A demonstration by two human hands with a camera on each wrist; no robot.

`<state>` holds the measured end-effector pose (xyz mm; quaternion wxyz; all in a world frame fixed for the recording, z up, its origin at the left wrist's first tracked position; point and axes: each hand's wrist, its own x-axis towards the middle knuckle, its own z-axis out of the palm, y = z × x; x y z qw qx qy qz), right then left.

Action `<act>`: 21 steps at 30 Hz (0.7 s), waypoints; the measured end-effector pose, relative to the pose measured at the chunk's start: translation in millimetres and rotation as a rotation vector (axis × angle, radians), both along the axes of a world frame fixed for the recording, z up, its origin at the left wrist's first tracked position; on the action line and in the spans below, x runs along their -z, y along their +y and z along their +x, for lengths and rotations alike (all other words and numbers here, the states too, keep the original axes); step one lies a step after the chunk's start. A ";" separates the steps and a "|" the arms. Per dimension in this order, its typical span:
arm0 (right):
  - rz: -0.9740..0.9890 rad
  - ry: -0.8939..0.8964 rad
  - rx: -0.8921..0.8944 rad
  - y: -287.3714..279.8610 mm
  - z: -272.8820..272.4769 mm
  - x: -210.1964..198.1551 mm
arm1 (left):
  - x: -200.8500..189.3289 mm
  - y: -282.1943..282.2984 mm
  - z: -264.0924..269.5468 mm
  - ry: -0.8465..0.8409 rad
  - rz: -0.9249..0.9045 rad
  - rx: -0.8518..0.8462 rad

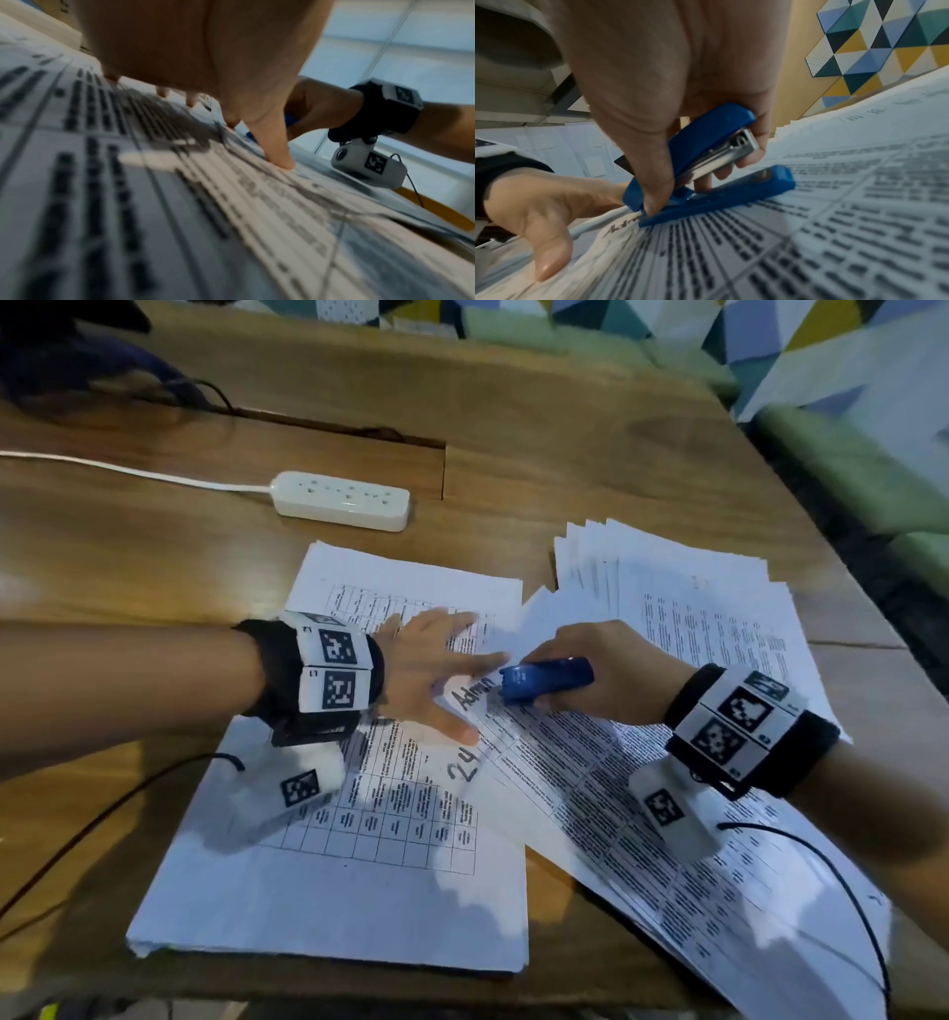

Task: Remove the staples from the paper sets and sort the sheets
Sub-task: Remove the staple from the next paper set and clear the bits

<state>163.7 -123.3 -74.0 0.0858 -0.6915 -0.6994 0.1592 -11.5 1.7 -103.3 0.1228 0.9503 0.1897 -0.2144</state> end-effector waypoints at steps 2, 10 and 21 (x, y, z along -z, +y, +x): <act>-0.007 -0.002 0.004 1.0 0.6 0.4 | 2.5 0.6 1.5 0.037 -0.016 0.008; 0.003 0.041 0.067 -1.1 -4.8 6.2 | 10.4 -0.9 7.5 0.056 0.021 0.021; 0.073 0.093 0.046 -1.2 -6.4 13.2 | 10.1 0.8 9.6 0.066 0.003 0.023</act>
